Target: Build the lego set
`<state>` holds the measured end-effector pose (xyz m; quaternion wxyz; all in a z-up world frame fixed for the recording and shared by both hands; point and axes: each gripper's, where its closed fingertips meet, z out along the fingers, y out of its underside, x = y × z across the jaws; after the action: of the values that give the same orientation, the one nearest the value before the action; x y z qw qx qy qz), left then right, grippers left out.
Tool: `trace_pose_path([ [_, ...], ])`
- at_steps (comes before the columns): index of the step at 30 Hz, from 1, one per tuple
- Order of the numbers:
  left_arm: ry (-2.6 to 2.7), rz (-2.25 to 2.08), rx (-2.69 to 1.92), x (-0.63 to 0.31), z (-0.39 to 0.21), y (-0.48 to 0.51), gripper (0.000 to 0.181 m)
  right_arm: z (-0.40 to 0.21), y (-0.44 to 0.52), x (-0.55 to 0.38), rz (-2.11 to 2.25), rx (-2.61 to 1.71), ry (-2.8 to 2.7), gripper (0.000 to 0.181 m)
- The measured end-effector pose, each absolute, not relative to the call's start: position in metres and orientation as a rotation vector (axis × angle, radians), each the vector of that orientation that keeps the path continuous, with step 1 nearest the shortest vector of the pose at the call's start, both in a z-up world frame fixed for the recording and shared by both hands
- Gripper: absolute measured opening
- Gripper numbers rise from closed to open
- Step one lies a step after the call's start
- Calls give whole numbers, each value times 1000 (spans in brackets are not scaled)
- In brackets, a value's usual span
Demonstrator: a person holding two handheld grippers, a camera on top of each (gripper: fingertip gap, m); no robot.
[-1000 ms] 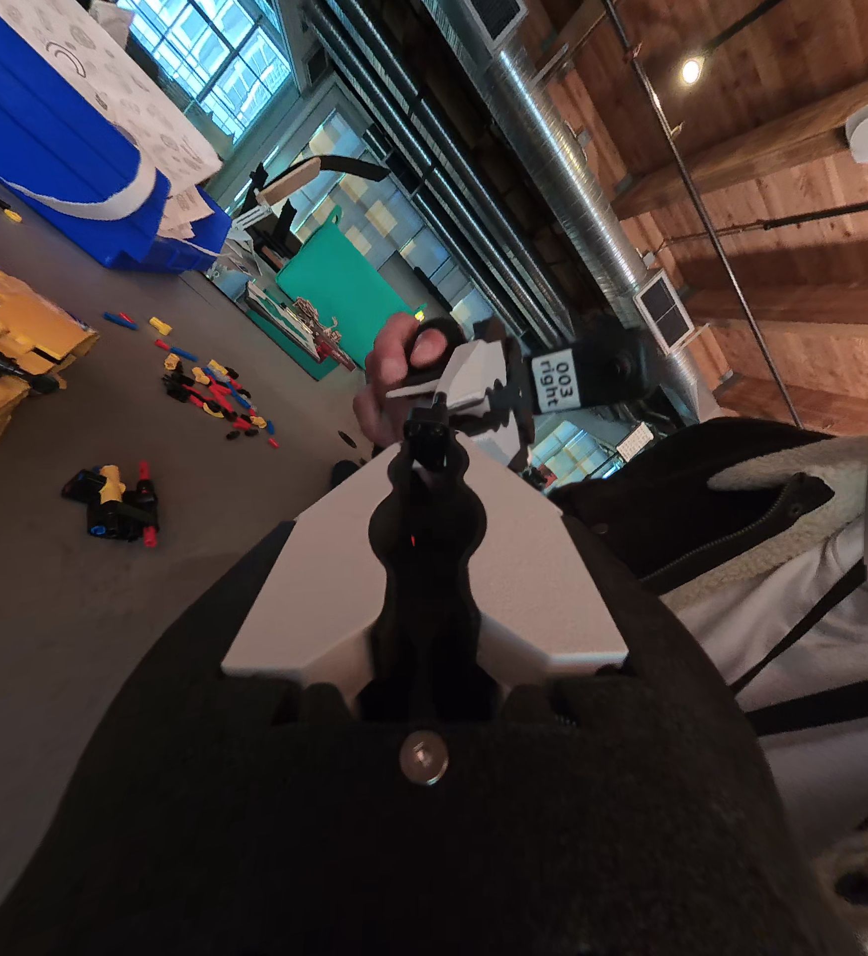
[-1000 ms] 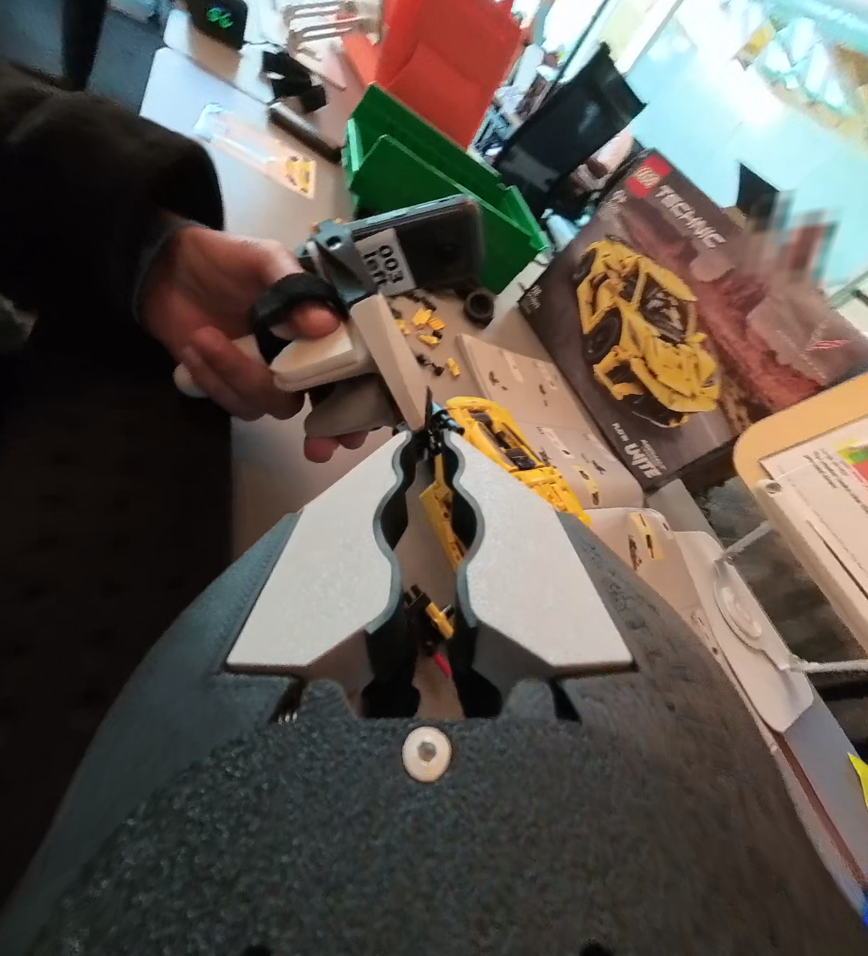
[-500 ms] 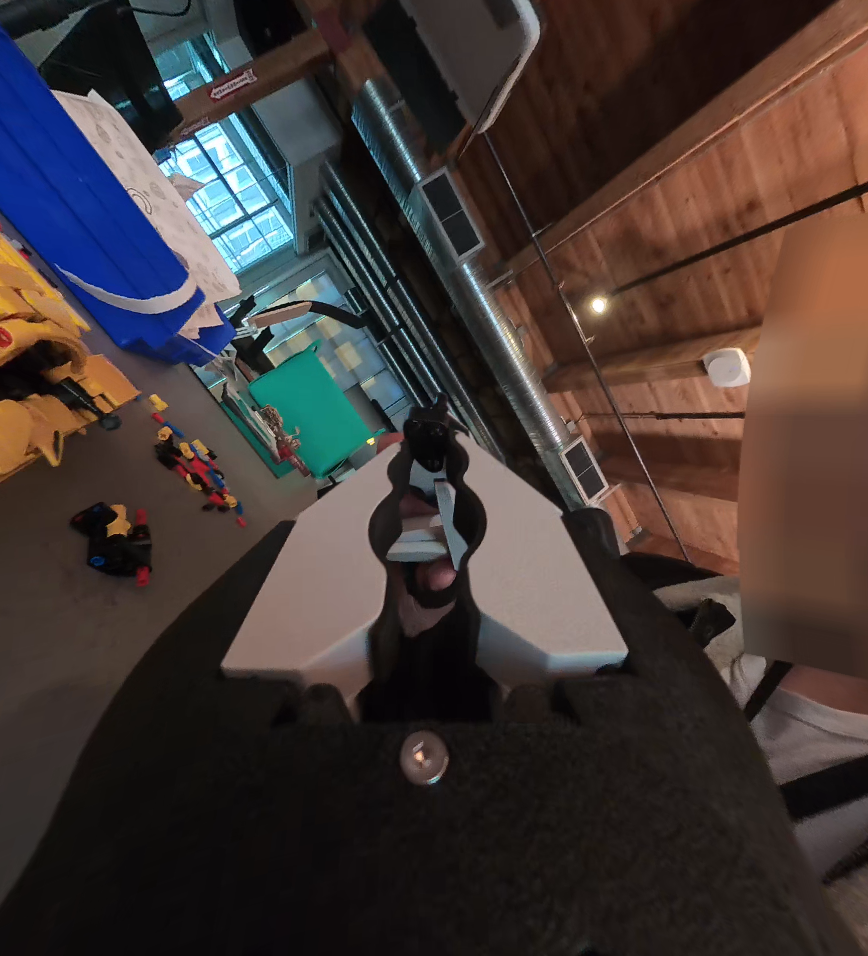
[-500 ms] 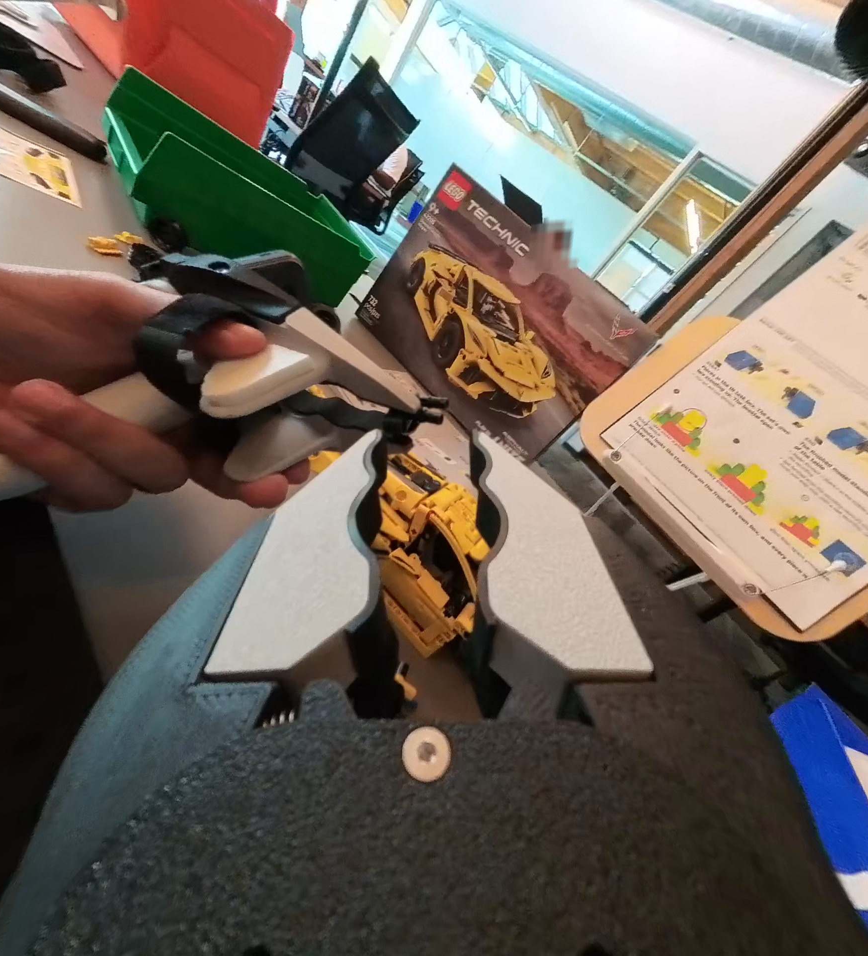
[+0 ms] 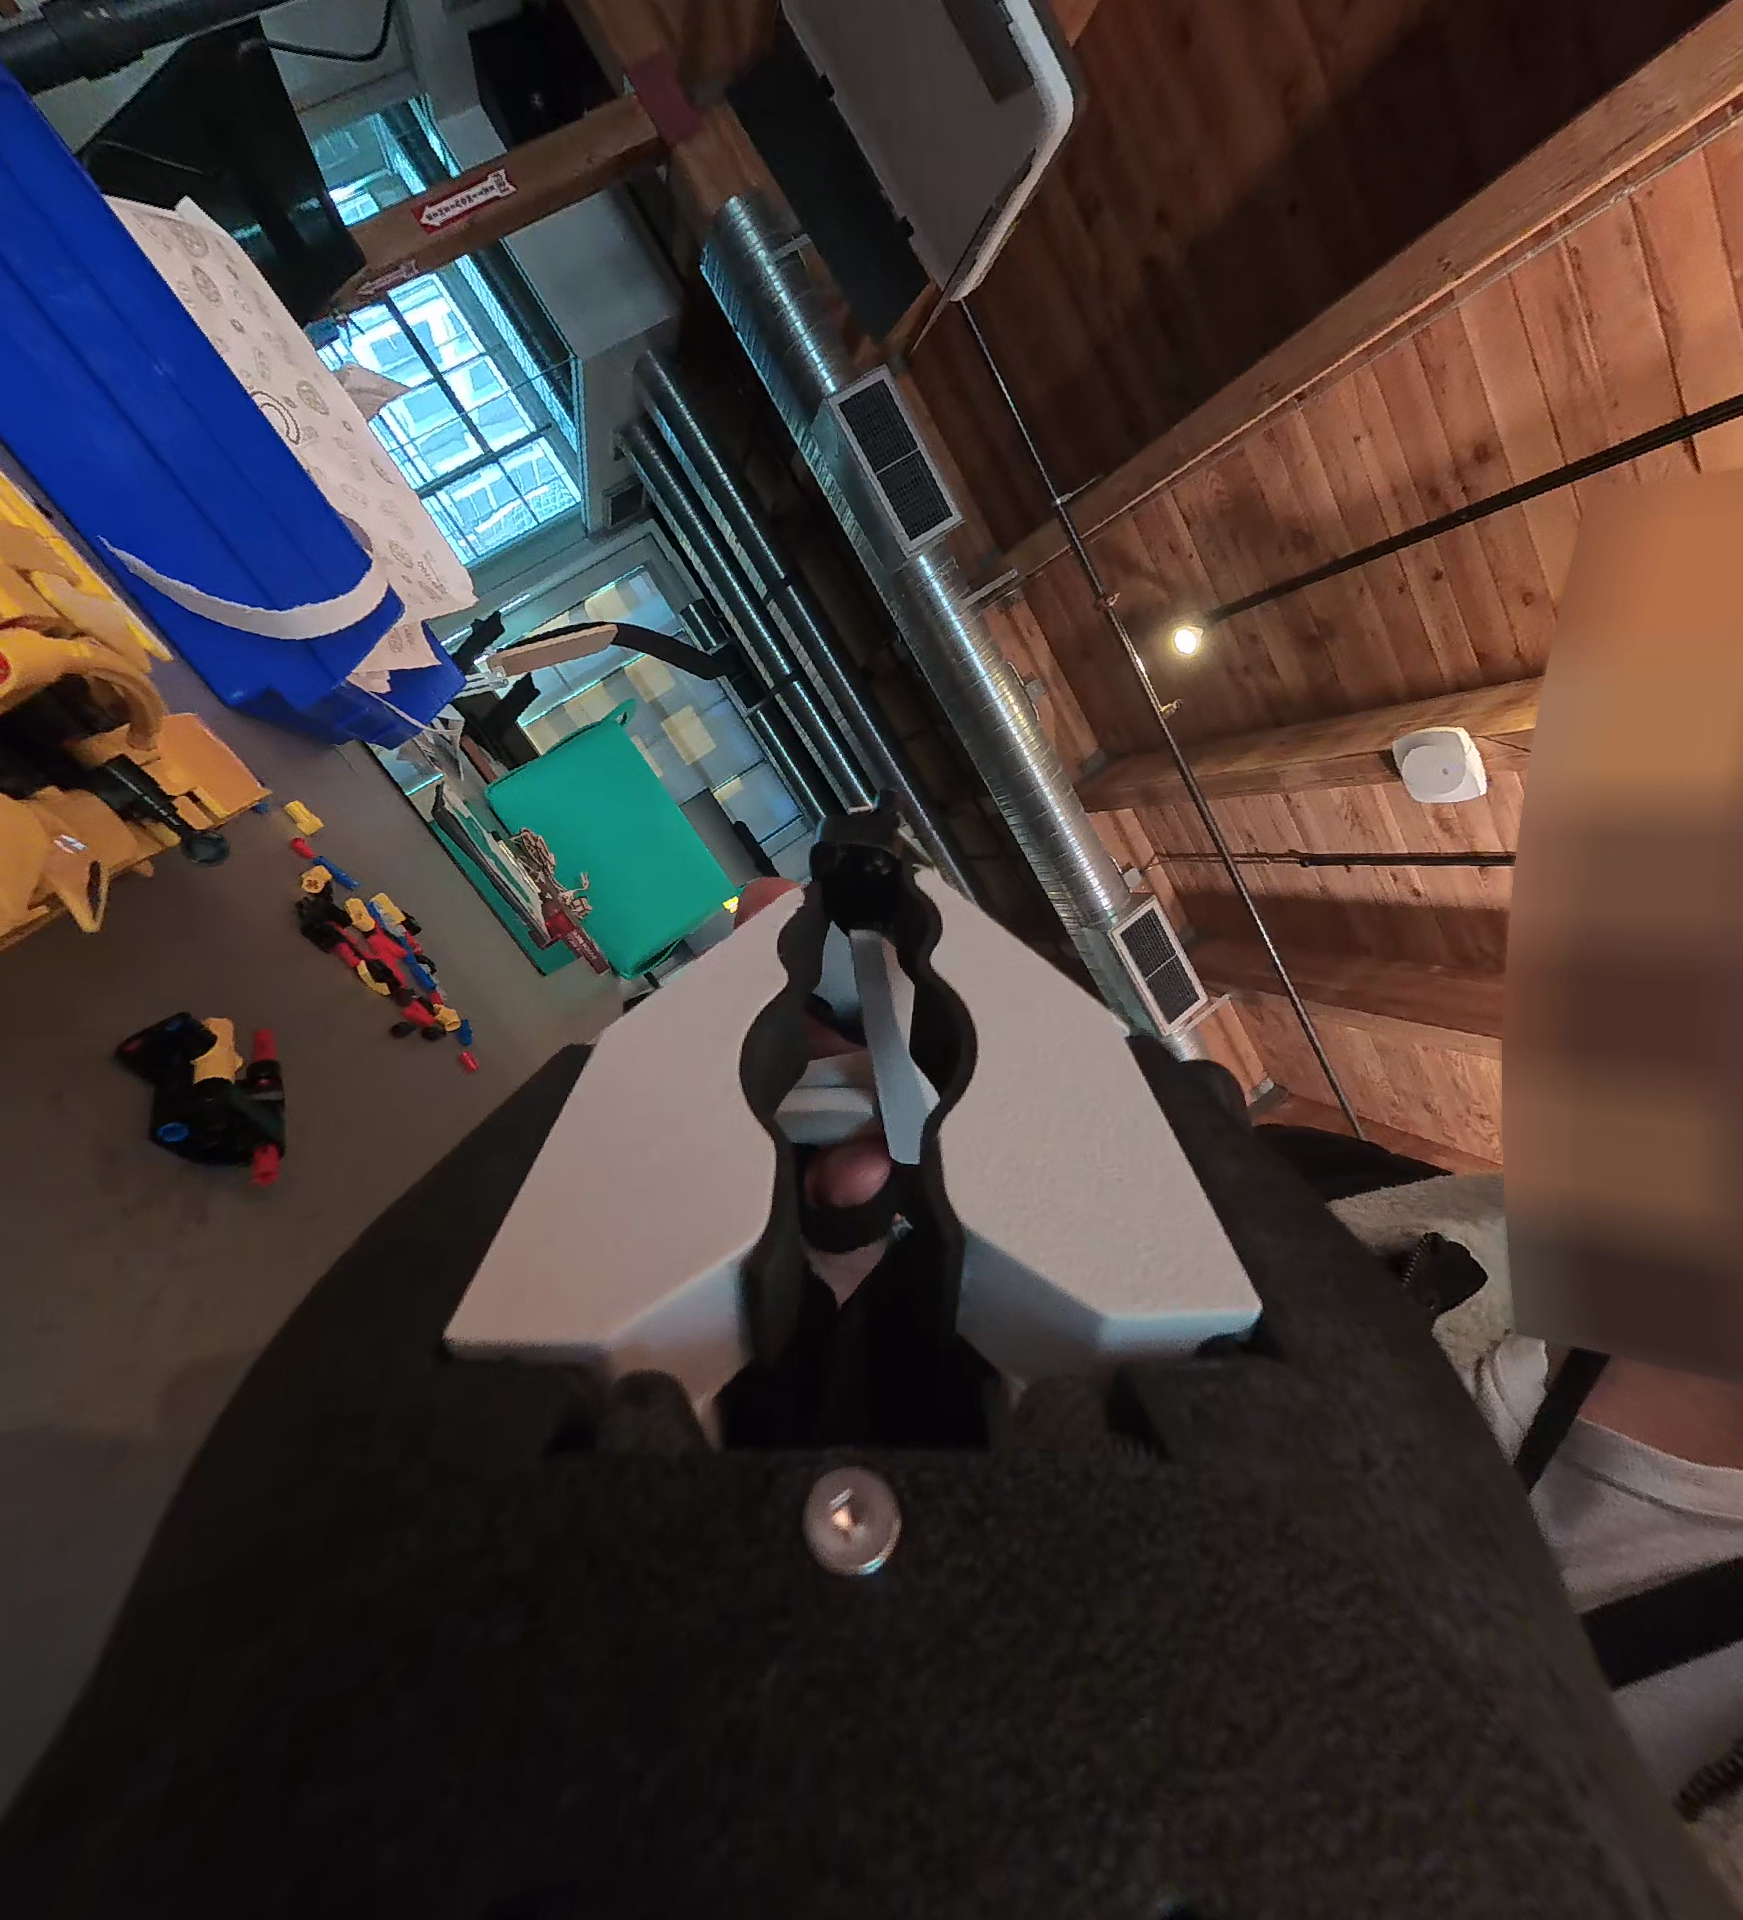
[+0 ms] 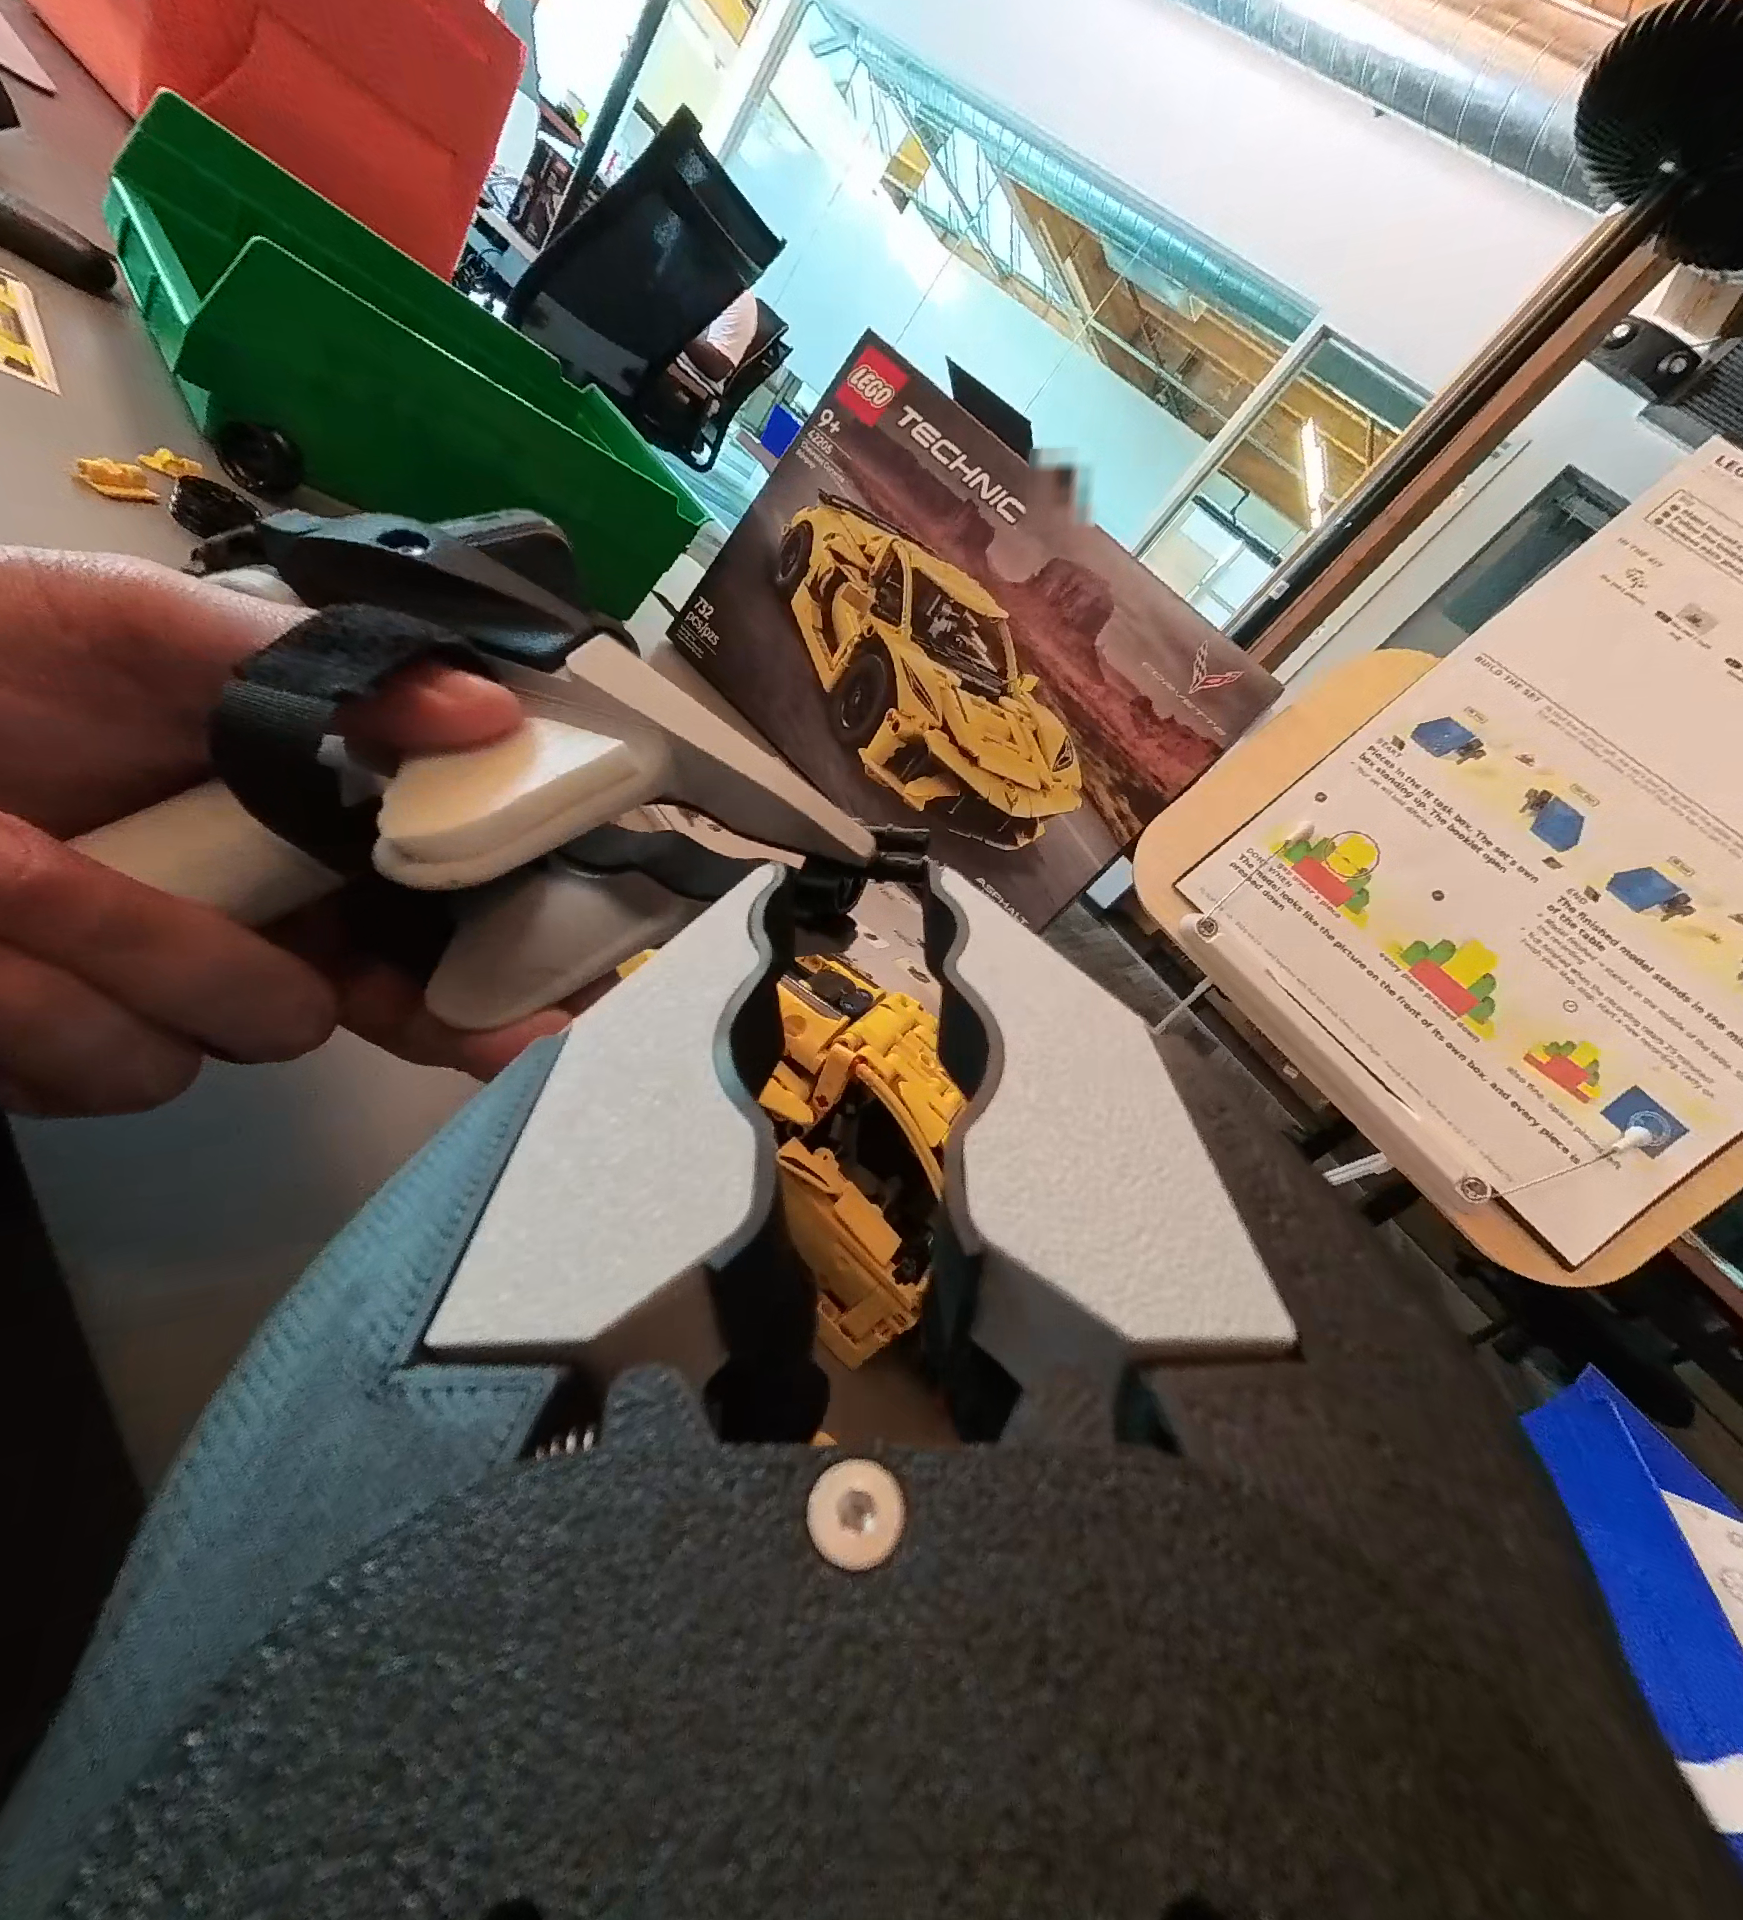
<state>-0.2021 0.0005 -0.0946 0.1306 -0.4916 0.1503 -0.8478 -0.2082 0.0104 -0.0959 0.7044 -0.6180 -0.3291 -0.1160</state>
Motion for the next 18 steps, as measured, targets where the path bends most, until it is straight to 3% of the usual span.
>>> trace_pose_path([
  [18, 560, -2367, -1509, -195, -103, -4, 13, -107, 6, -205, 28, -1465, -681, 17],
])
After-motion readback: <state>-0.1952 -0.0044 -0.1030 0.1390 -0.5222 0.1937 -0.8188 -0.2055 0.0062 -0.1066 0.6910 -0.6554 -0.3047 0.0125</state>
